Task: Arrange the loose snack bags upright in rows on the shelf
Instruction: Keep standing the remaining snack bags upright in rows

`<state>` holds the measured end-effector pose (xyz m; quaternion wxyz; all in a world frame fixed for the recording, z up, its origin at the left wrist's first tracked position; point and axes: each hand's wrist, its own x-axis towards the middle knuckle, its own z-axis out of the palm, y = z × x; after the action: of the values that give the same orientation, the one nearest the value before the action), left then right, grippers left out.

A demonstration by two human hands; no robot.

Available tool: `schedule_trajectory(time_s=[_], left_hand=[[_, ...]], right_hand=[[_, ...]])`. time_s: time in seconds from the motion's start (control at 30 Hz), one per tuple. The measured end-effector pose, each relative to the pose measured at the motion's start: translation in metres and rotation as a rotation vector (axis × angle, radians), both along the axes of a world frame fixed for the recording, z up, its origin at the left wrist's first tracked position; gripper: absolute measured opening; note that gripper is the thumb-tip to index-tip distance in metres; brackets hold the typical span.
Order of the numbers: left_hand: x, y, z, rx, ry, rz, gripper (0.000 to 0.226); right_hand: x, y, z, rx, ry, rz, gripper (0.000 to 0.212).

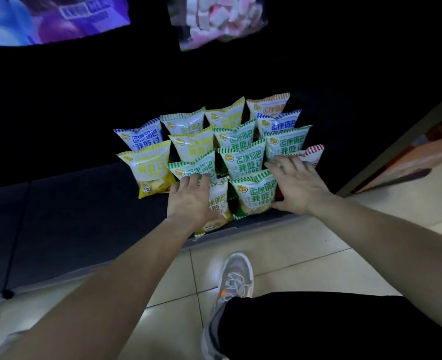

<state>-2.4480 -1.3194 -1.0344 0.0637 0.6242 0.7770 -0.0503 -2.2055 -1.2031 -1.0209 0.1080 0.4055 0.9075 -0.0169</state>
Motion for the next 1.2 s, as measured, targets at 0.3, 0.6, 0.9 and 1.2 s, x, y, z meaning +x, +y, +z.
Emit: schedule_trajectory(time_s=[0.3,0.6,0.9,1.2], left_hand=[[-0.008,0.002,-0.023,0.074,-0.01,-0.123,0.087],[-0.01,0.001,-0.026,0.113,0.025,-0.158,0.093],[0.008,0.002,-0.021,0.12,-0.034,-0.07,0.117],[0.058,0.044,-0.014,0.193,-0.147,-0.125,0.112]], right_hand=[[-0.028,-0.001,-0.03,0.052,-0.078,0.086,0.099],[-0.036,0.003,-0.028,0.022,-0.062,0.038,0.098],[-0.013,0.016,-0.005,-0.038,0.079,0.03,0.124],[0.031,0.047,-0.007,-0.026,0.045,-0.22,0.114]])
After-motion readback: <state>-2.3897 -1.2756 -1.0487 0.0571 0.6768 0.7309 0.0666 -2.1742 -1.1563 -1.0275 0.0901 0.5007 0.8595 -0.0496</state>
